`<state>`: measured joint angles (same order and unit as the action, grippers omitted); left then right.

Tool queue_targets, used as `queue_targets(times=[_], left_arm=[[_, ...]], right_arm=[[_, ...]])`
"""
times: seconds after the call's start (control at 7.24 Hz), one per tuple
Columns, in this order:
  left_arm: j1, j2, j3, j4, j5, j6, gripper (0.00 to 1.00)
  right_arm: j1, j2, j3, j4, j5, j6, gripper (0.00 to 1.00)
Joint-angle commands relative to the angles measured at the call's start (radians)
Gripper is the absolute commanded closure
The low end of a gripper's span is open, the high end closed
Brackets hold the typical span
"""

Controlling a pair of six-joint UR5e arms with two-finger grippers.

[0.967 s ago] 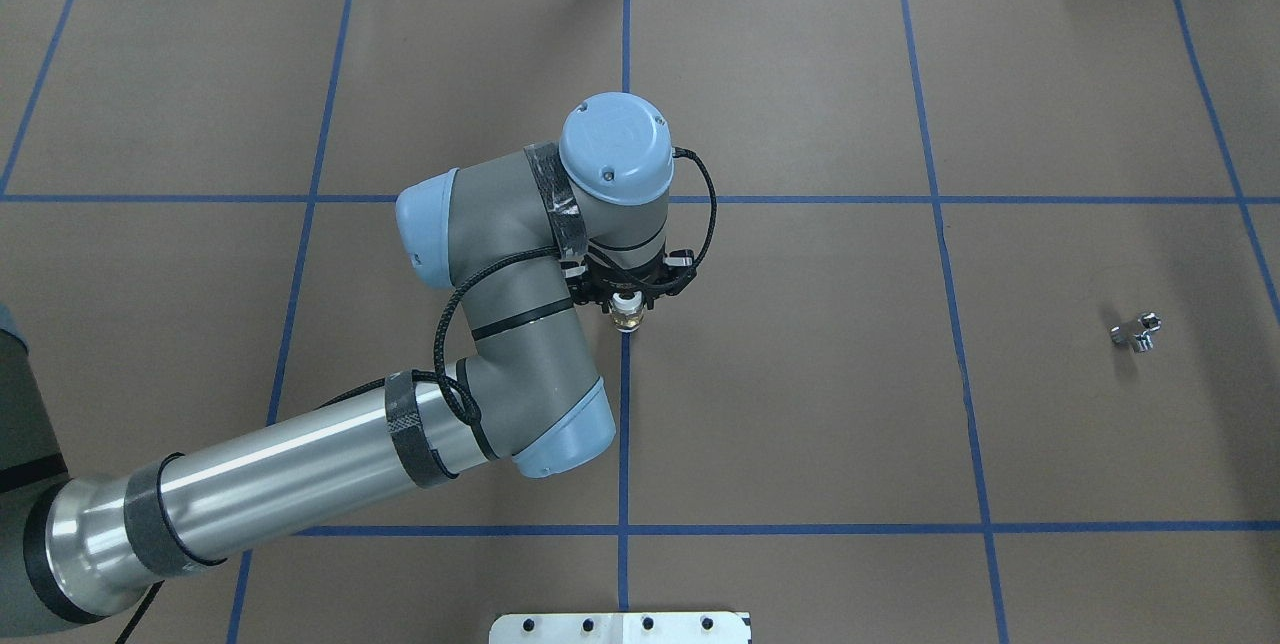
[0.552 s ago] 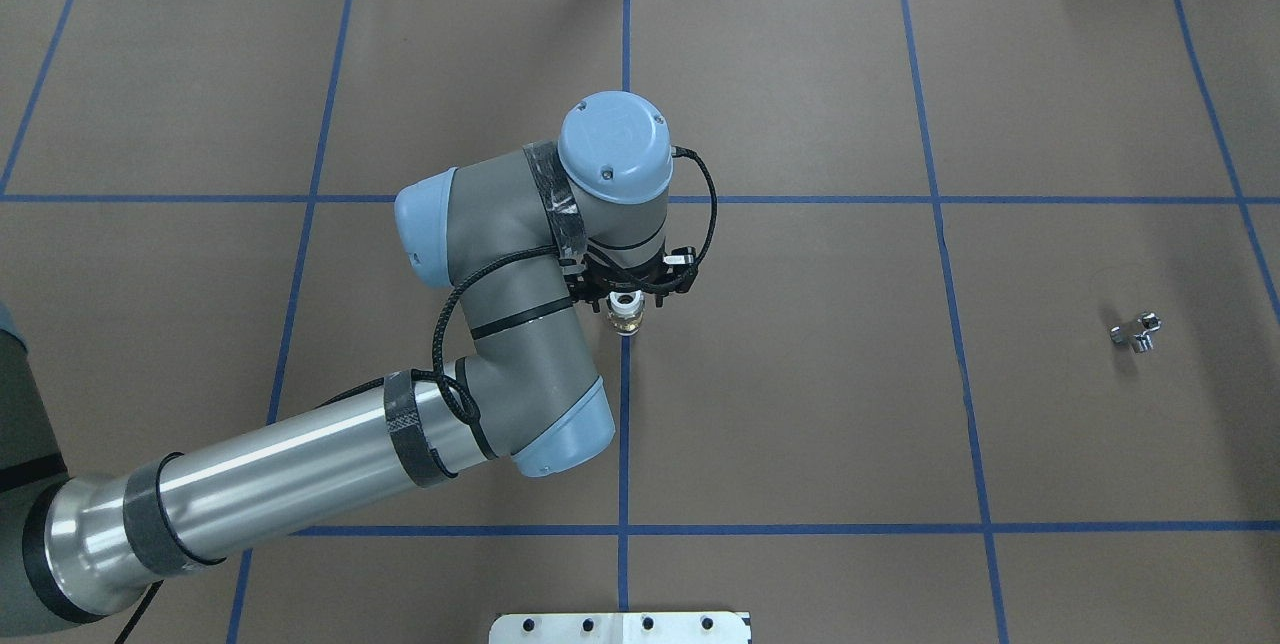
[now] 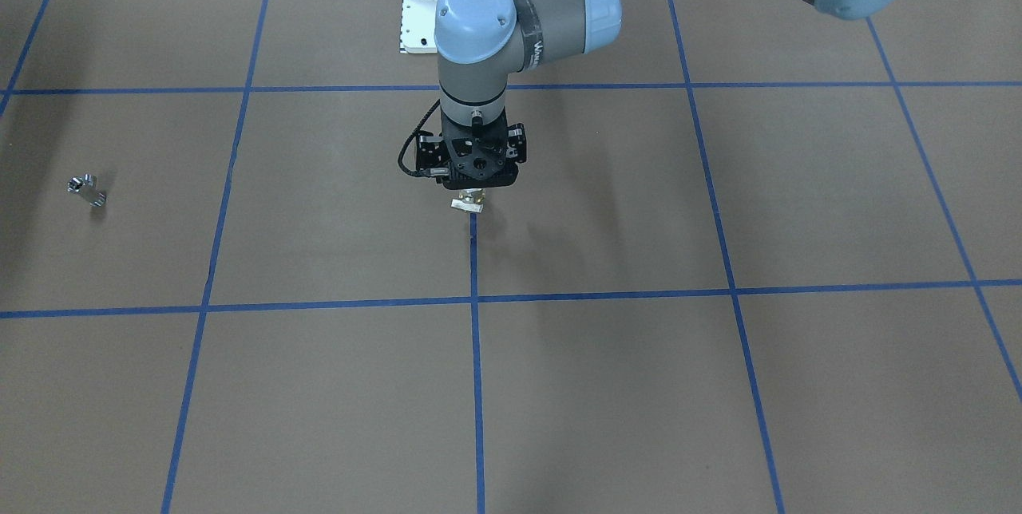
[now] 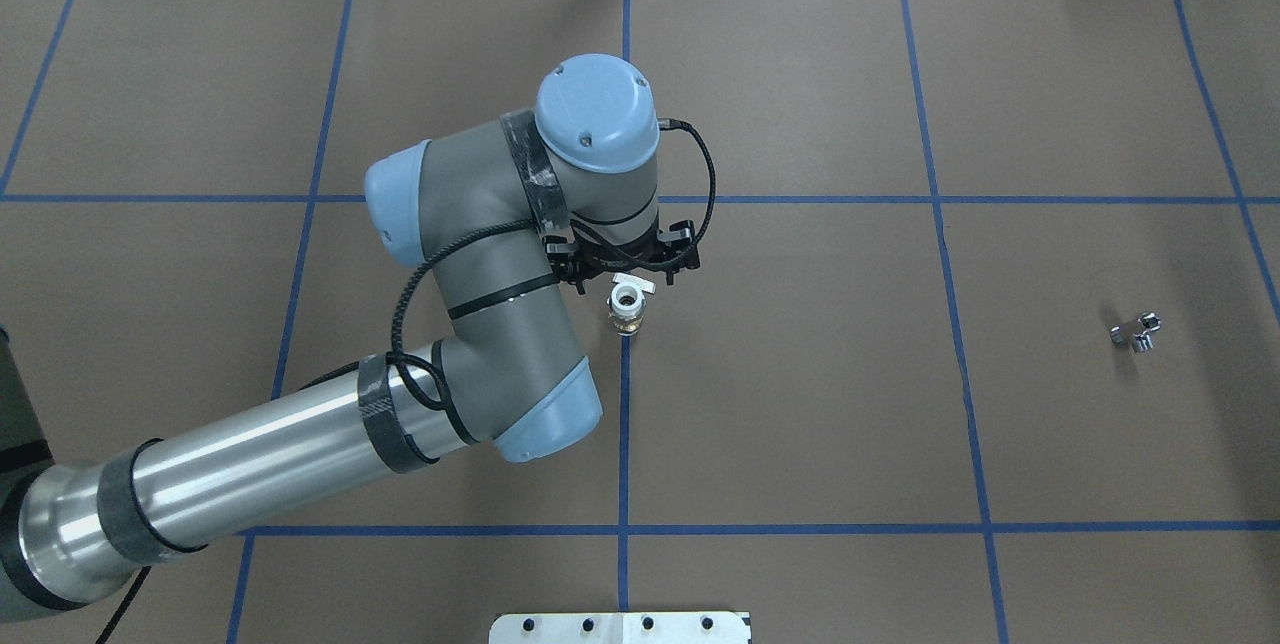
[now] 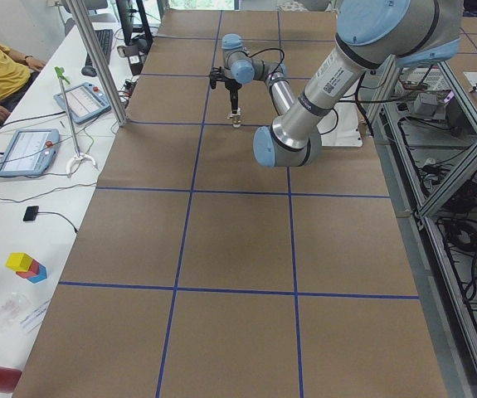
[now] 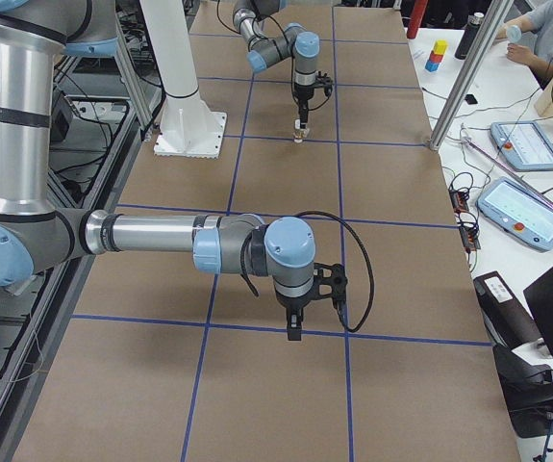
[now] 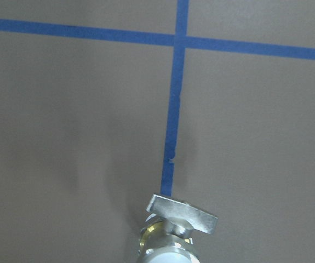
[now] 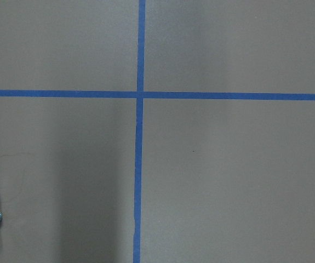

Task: Assemble PPR valve and pipe with both arms
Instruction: 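Set the fitting upright on the table and open the left gripper, then withdraw the left arm away from the placed fitting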

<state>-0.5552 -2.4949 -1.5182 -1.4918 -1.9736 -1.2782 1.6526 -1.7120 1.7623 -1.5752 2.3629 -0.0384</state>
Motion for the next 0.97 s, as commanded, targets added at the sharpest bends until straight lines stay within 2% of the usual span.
queue_targets(times=[0.0, 0.14, 0.28, 0.41, 0.69, 0.83], left_arm=[[-0.083, 0.101, -0.26, 0.162, -0.066, 0.109, 0.01], [-0.112, 0.226, -0.421, 0.224, -0.065, 0.234, 0.01], [-0.153, 0.361, -0.545, 0.228, -0.065, 0.373, 0.01], [-0.216, 0.475, -0.613, 0.226, -0.067, 0.492, 0.01], [-0.39, 0.638, -0.631, 0.225, -0.109, 0.83, 0.01], [-0.513, 0.718, -0.617, 0.22, -0.231, 1.038, 0.0]], right_arm=[[-0.01, -0.001, 0.012, 0.003, 0.021, -0.006, 0.0], [-0.052, -0.001, 0.035, 0.004, 0.024, -0.003, 0.0], [-0.092, -0.003, 0.045, 0.007, 0.036, 0.005, 0.0], [-0.112, -0.002, 0.057, 0.009, 0.045, 0.032, 0.0], [-0.183, -0.001, 0.115, 0.011, 0.052, 0.179, 0.0], [-0.213, -0.001, 0.121, 0.055, 0.052, 0.245, 0.0]])
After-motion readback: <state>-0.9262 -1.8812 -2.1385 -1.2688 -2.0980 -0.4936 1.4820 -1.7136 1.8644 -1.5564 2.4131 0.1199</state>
